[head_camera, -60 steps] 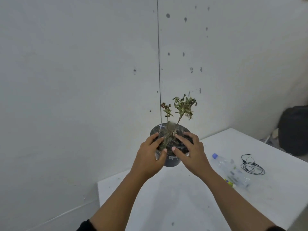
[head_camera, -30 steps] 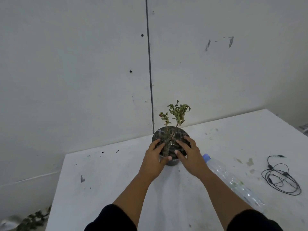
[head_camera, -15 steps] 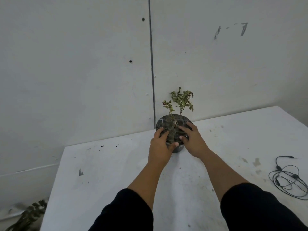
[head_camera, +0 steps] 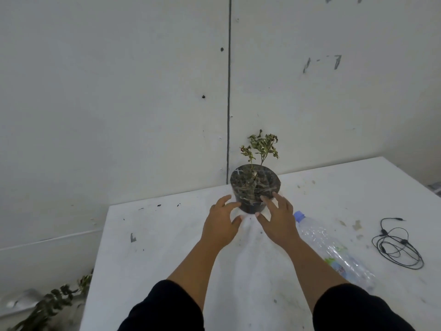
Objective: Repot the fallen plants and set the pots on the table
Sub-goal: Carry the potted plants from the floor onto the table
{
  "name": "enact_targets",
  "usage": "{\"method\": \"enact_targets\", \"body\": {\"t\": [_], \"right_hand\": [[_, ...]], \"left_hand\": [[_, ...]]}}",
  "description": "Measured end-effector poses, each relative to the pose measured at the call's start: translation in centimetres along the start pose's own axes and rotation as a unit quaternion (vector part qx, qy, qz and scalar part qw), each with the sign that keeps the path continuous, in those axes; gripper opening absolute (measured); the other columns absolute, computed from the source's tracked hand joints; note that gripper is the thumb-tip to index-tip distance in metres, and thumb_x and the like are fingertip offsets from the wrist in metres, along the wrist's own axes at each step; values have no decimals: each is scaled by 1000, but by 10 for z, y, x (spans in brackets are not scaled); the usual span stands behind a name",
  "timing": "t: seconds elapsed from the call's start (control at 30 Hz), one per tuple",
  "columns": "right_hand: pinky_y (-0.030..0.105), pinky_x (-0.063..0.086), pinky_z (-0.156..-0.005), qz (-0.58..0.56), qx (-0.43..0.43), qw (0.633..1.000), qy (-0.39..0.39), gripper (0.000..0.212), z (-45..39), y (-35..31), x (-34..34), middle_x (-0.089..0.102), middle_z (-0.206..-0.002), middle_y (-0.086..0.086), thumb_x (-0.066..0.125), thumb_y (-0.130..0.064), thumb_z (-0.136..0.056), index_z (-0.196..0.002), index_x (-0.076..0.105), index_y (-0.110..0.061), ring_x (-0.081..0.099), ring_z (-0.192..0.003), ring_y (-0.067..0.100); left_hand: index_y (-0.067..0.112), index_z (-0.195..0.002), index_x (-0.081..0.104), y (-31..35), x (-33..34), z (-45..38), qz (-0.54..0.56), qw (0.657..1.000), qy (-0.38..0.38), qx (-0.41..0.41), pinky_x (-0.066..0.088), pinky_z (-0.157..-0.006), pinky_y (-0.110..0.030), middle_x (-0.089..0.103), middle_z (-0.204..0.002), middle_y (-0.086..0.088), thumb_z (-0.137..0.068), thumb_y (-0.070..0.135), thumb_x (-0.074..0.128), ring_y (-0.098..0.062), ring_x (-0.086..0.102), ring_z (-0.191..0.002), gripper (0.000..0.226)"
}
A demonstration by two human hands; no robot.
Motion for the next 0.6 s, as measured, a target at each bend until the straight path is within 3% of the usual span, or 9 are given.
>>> {"method": "enact_targets", "body": {"t": [0.27, 0.6], "right_hand": [[41, 25, -115, -20, -18, 997, -69, 50, 80, -83, 16, 24, -157, -1, 51, -44, -93, -140, 42, -31, 14, -146, 23], [44, 30, -111, -87, -96, 988, -82, 46, 211, -297, 89, 34, -151, -4, 55, -40, -91, -136, 47, -32, 18, -142, 19]], "left_hand": [[29, -131, 53, -41, -83, 87, -16, 1000, 3, -7, 30, -110, -27, 41, -149, 7, -93, 38, 55, -15, 36, -137, 40], [30, -128, 54, -175, -254, 264, -94, 993, 43, -52, 41, -103, -34, 49, -140, 8, -91, 40, 55, -18, 42, -129, 38]]}}
Point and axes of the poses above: each hand's wrist, its own z-axis away from the middle knuckle, its own x-axis out of the palm, y = z × x, the point moved 4 cm from there along -z, towards the middle knuckle
